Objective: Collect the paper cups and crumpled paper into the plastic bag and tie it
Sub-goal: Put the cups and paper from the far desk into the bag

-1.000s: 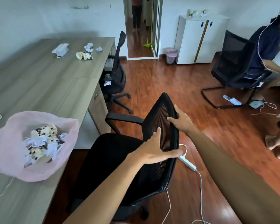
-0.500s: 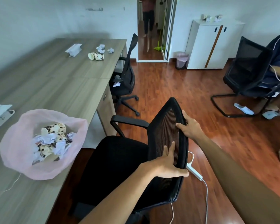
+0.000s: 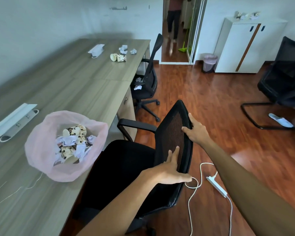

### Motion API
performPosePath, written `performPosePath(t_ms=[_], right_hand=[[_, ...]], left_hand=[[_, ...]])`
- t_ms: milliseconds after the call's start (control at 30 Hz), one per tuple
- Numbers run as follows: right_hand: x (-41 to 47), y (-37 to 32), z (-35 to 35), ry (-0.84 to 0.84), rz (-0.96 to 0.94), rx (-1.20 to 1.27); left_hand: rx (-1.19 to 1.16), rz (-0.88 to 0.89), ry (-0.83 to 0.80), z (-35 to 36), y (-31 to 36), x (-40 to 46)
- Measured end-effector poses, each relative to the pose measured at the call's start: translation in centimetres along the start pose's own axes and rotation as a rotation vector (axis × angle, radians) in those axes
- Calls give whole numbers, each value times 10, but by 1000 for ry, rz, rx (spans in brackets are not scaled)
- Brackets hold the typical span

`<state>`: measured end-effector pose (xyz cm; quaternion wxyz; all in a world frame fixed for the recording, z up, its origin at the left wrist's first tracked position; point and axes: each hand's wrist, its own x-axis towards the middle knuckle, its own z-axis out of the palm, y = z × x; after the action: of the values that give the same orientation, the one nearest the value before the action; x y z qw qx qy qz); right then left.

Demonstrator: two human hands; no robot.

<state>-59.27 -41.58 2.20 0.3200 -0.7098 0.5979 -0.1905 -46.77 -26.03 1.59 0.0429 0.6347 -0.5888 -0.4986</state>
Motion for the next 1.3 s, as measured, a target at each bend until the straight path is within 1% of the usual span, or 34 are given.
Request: performPosePath(t_ms=[167,367,467,767,933,1000,1133,1233,1300], right_hand=[[15,-33,26,-57,-27,-12],[35,-72,58,-132,-61,-81],[42,-95,76,-164,-64,-82],[63,-152,131,-233,-90,-65],[68,-183,161,-256,-90,-52],[70,-193,174,-261,-104,-45],[70,-200,188,-238,-94,-49],[69,-198,188,-226,-70,-48],[69,-198,186,-213,-69,-49]], left_hand=[[-109,-24,59,-24,-33,-7],[-212,-94,117,-57,-66,-16],[-232,-104,143,-72,-84,-23],[-235,-106,253,-117,-135,-44],[-122,-157,319,-141,-154,-65],[-71,-168,375,-150,-171,-69],[-54,-175,360,-158,-184,-77],[-19,-141,394,-161,-182,-73],[-64,-145,362,-162,-179,-71]])
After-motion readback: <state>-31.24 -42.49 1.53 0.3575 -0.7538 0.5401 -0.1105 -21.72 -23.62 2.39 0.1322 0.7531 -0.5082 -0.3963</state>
